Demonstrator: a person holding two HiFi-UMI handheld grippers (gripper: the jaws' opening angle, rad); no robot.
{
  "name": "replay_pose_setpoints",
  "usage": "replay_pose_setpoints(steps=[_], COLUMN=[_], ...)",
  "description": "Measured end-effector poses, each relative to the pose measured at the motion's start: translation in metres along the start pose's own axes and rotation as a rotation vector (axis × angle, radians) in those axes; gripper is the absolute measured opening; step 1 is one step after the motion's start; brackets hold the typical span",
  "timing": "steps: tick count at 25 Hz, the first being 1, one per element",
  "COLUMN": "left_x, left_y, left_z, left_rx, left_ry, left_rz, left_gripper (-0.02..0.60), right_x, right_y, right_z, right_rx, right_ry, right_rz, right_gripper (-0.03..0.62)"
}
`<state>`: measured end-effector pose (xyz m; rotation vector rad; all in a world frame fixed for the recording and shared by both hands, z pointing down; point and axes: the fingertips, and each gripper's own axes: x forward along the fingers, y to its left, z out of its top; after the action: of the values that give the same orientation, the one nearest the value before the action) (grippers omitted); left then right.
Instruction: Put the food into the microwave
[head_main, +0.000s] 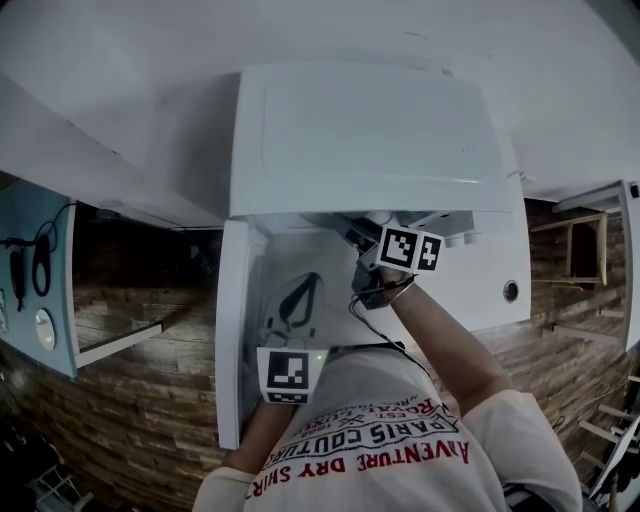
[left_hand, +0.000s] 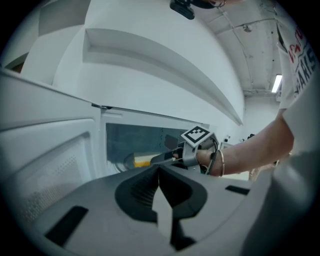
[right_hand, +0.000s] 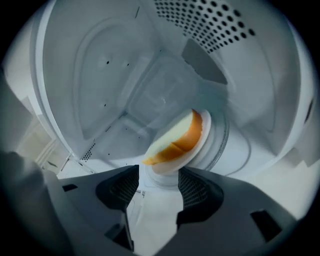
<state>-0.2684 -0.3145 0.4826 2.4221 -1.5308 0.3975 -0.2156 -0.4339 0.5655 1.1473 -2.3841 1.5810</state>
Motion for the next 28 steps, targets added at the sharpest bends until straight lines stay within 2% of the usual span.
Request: replay_pose_setpoints(steps=[3, 7, 12, 16, 22, 25, 28], left_x=[-0.001, -0.002, -0.002, -0.003, -0.004, -0.007, -0.011], left_y=[0.005, 0.007, 0.004, 0.003, 0.005, 0.006, 0.004], left_z=[0.003, 0.004, 0.004, 0.005, 0.005, 0.007, 0.011], left_rx=[0.007, 0.003, 0.003, 0.006, 0.011, 0.012, 0.002], left_ry=[-0.008, -0.007, -0.007, -0.01, -0.015, -0.02, -0.026], left_rz=[0.016, 0.025, 0.016, 0.013, 0.021, 0.034, 0.053], left_gripper=[0.008, 0.008, 0.008, 0.008, 0.008, 0.008, 0.008], right_x=[-0.003, -0.011, -0.012, -0.013, -0.02, -0.031, -0.05], right_y=[0.001, -0.006, -0.017, -0.02, -0.018, -0.011, 0.008], right_z=[-0.011, -0.021, -0.029, -0.034, -0.03, -0.026, -0.013], right_rx=[-0.135, -0.346, -0.653, -0.789, -0.817, -0.829, -0.86], right_ry=[0.104, 0.199, 0.334, 0.419, 0.395, 0.338, 0.205], right_rz=[-0.038, -0.134, -0.246, -0.294, -0.317, -0.338, -0.366], right_gripper=[0.238, 0.238, 0.238, 0.238, 0.238, 0.228, 0.127])
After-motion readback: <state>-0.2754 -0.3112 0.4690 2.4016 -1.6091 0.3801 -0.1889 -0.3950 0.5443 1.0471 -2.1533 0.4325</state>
